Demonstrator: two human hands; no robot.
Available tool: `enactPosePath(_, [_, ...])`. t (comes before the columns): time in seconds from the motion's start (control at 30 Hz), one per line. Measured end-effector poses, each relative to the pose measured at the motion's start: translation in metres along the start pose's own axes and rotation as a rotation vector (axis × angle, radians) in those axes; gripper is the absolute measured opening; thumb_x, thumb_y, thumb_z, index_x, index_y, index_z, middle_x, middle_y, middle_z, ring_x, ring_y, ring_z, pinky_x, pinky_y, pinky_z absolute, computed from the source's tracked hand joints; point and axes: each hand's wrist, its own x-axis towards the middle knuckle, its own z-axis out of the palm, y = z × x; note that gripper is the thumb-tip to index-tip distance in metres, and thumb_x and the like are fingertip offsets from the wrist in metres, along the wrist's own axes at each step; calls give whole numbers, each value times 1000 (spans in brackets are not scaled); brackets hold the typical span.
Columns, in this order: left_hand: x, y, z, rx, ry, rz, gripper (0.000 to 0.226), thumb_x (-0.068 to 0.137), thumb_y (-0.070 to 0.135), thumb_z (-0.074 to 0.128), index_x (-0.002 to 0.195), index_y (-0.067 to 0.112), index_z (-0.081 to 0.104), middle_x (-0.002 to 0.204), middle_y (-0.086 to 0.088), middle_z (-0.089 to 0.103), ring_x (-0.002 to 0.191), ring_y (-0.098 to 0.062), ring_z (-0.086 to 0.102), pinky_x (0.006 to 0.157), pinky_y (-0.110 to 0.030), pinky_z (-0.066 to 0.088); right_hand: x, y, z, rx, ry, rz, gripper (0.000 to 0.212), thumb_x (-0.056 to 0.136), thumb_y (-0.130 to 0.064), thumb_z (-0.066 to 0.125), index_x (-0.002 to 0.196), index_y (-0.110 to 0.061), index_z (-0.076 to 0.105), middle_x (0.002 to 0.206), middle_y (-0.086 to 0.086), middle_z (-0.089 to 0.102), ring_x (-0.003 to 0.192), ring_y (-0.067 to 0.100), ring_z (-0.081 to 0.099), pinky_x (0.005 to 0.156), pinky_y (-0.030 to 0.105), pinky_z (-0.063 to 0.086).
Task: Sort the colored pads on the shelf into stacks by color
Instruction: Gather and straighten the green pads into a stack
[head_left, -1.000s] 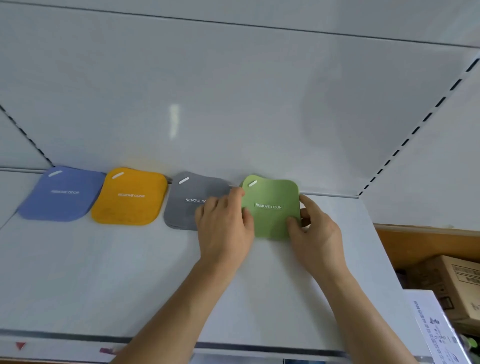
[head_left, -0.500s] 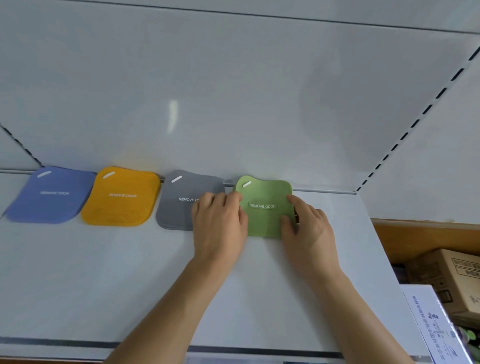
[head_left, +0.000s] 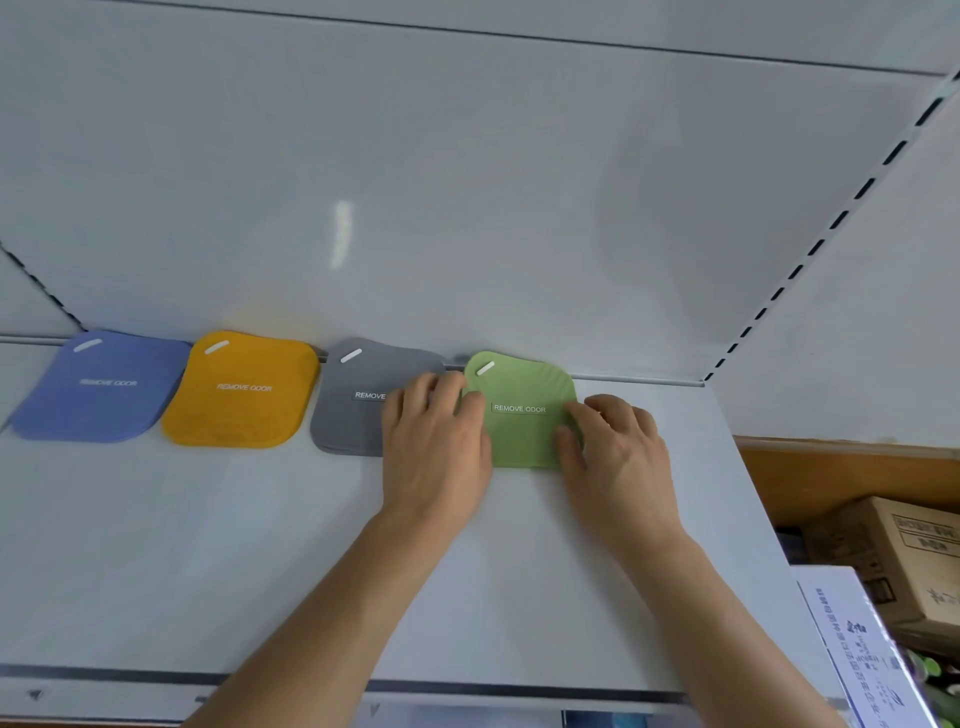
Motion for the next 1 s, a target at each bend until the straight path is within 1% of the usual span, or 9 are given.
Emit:
enactPosePath(0.07, [-2,-3,-4,-42,-16,84,19,93,26,55,94,16,72,114,-1,67,108,-32,60,92,-47,47,-1,4,-6,7,-47,-64,52,97,-59,42,126,-23,66,132,3,63,120,36,56,90,47,52])
enactPosePath(0.13, [-2,-7,-7,-89,-84,158,31,96,42,55,96,16,72,109,2,68,108,-28,61,94,-44,48,-3,12,-9,-17,-103,-159,66,92,-73,47,136,-25,61,141,3,58,132,32,51,99,48,51])
enactPosePath(0.17, [-1,-11,-8,-108,-122,186,37,94,49,55,97,16,72,108,3,68,108,-27,60,95,-42,48,-3,16,-10,-26,-120,-200,71,90,-76,50,139,-25,59,144,3,57,136,31,50,103,48,49])
enactPosePath(0.23, [1,-19,-10,-120,-183,243,45,91,59,56,100,17,71,107,4,67,108,-25,60,96,-41,48,-1,23,-10,-18,-124,-252,71,90,-75,54,139,-25,59,144,2,57,137,30,50,105,49,49])
enactPosePath(0.37, [11,-31,-13,-81,-256,317,53,88,69,52,105,23,70,110,10,65,111,-21,56,98,-36,42,5,28,-9,0,-131,-284,67,93,-73,56,140,-26,61,142,1,58,136,30,51,104,49,49])
enactPosePath(0.5, [11,-32,-11,-100,-262,313,56,88,71,49,108,23,71,113,11,65,112,-21,56,98,-37,42,6,29,-10,24,-132,-282,66,92,-70,58,140,-26,61,147,2,54,138,29,49,107,48,48])
enactPosePath(0.67, [9,-33,-15,-103,-249,332,51,89,63,53,111,22,72,115,9,67,113,-22,58,98,-39,45,8,36,-9,41,-153,-337,62,96,-63,58,144,-23,59,150,2,54,138,29,51,108,49,47])
enactPosePath(0.87, [12,-33,-17,-123,-282,332,52,89,63,52,112,21,73,115,8,67,113,-22,58,97,-41,48,13,40,-8,50,-164,-351,60,96,-62,61,142,-22,61,146,3,57,133,30,54,106,48,48])
enactPosePath(1.0, [13,-38,-19,-139,-305,349,52,90,62,52,114,21,73,118,8,67,115,-21,58,98,-42,49,12,40,-11,98,-130,-384,58,95,-55,66,139,-17,64,138,6,60,127,30,57,105,45,48])
